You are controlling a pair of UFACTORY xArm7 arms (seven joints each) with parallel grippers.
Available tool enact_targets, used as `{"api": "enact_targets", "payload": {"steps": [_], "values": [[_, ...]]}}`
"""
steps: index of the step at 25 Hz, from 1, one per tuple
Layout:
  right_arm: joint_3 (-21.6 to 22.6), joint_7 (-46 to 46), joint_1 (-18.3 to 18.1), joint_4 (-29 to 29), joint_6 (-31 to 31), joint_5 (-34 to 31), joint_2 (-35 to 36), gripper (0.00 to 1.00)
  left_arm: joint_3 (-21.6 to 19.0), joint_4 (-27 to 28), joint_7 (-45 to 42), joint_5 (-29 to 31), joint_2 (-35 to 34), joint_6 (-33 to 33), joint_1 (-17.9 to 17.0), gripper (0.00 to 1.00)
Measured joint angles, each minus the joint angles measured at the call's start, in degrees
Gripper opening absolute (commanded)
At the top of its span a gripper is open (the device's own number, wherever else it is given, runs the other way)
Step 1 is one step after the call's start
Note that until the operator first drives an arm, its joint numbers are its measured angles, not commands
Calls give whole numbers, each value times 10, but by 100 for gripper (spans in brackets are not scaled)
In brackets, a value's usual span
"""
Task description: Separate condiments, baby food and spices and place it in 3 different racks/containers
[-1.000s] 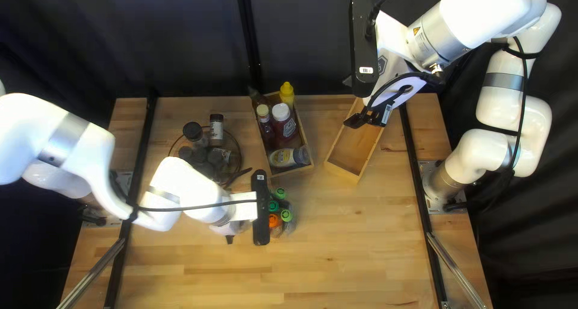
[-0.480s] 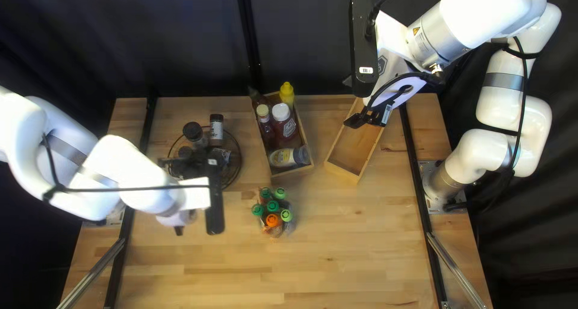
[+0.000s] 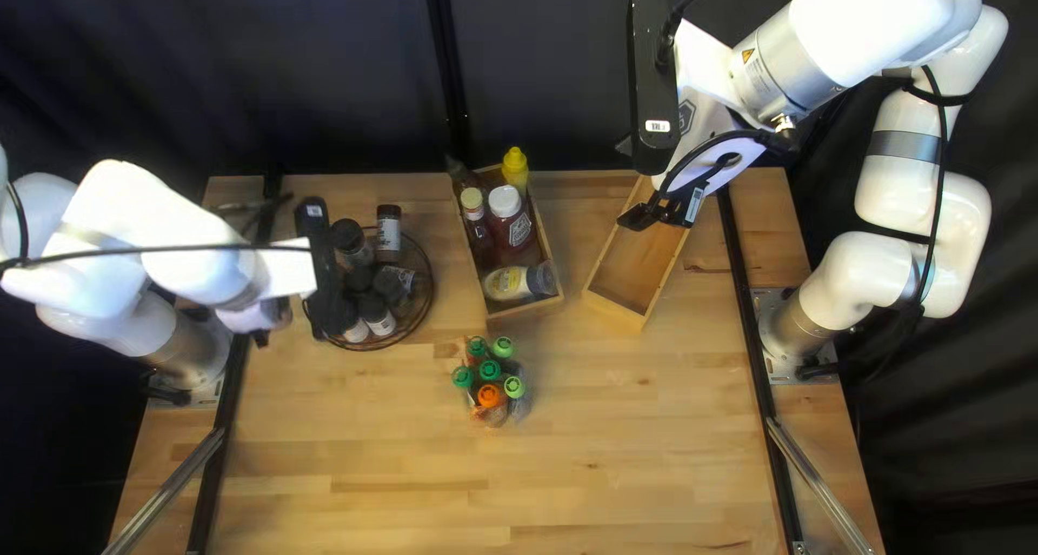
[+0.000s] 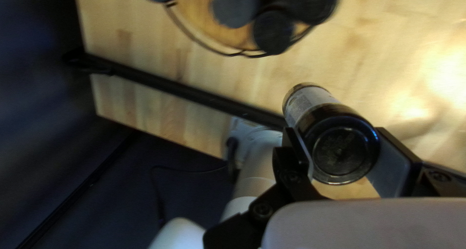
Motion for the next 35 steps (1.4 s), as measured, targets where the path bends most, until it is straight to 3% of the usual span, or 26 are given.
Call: {"api": "enact_targets", "payload": {"steps": [18, 35], "values": [[0, 0, 0, 0, 0, 0, 0, 100, 105, -118, 83, 100, -61, -139, 51, 0], [0, 0, 0, 0, 0, 0, 0, 100, 171, -153, 117, 126, -45, -228, 64, 0]]}}
